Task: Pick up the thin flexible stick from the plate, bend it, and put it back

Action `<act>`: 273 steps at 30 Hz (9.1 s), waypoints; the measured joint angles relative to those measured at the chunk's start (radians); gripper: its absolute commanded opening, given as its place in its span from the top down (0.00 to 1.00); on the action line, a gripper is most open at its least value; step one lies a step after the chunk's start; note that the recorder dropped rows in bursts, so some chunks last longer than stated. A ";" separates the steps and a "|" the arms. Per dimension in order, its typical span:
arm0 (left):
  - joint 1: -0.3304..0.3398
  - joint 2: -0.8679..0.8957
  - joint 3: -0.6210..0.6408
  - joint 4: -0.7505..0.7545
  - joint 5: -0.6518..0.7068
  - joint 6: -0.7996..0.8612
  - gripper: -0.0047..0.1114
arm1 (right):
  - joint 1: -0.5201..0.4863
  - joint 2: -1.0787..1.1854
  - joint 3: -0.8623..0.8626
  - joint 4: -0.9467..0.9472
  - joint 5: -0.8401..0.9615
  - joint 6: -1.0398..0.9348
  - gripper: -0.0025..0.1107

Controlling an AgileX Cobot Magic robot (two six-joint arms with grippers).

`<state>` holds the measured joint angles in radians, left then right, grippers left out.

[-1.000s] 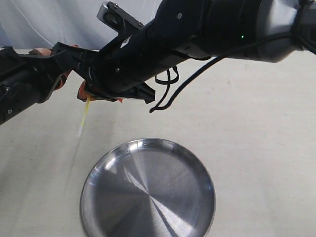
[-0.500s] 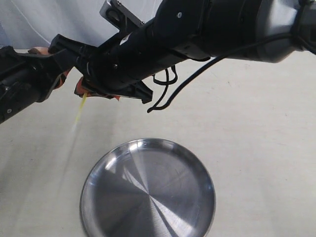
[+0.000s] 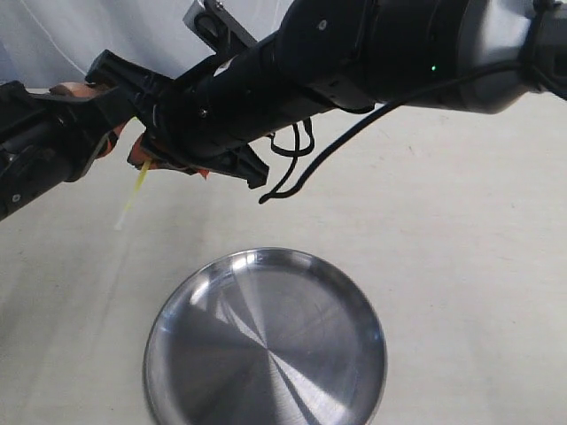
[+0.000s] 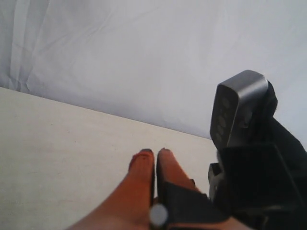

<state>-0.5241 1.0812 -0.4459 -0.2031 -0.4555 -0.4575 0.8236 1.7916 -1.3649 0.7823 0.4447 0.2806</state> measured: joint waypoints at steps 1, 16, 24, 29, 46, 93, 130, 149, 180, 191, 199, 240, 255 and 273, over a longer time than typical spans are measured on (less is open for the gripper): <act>0.000 0.000 0.000 0.000 0.000 0.002 0.96 | -0.002 0.000 0.000 0.005 0.000 0.000 0.99; 0.000 0.000 -0.002 0.005 0.000 0.002 0.96 | 0.000 0.000 0.002 0.027 -0.031 0.085 0.99; 0.003 0.000 -0.005 0.016 -0.002 0.002 0.96 | 0.004 0.000 0.002 0.031 -0.058 0.122 0.99; 0.003 0.000 -0.005 0.016 -0.004 0.004 0.96 | 0.006 0.000 0.002 0.033 -0.069 0.140 0.99; 0.003 0.025 -0.008 0.017 -0.021 0.004 0.96 | 0.006 0.001 0.006 0.003 -0.091 0.150 0.99; -0.010 -0.016 0.007 0.063 0.339 -0.026 0.96 | -0.271 -0.005 -0.012 -0.407 0.059 0.169 0.99; 0.218 -0.196 0.007 0.124 0.618 -0.013 0.96 | -0.163 -0.032 0.240 -0.383 0.439 -0.168 0.68; 0.218 -0.380 0.007 0.353 0.642 -0.014 0.96 | -0.162 -0.672 0.403 -0.827 0.370 -0.029 0.99; 0.218 -0.385 0.007 0.336 0.624 -0.016 0.96 | -0.642 -1.290 0.758 -0.873 0.024 -0.040 0.99; 0.218 -0.385 0.007 0.336 0.624 -0.014 0.96 | -0.818 -1.545 1.086 -0.903 -0.079 -0.045 0.99; 0.218 -0.385 0.007 0.336 0.624 -0.012 0.96 | -0.818 -1.660 1.239 -0.836 -0.119 -0.108 0.99; 0.375 -0.765 0.275 0.244 0.530 0.302 0.96 | -0.818 -1.714 1.360 -0.637 -0.127 -0.325 0.99; 0.503 -1.056 0.436 0.171 0.651 0.356 0.96 | -0.818 -1.714 1.360 -0.637 -0.127 -0.325 0.99; 0.503 -1.075 0.442 0.112 0.689 0.489 0.96 | -0.818 -1.714 1.360 -0.637 -0.127 -0.325 0.99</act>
<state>-0.0214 0.0067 -0.0039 -0.0906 0.2331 0.0313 0.0058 0.0779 -0.0050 0.1456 0.3181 -0.0447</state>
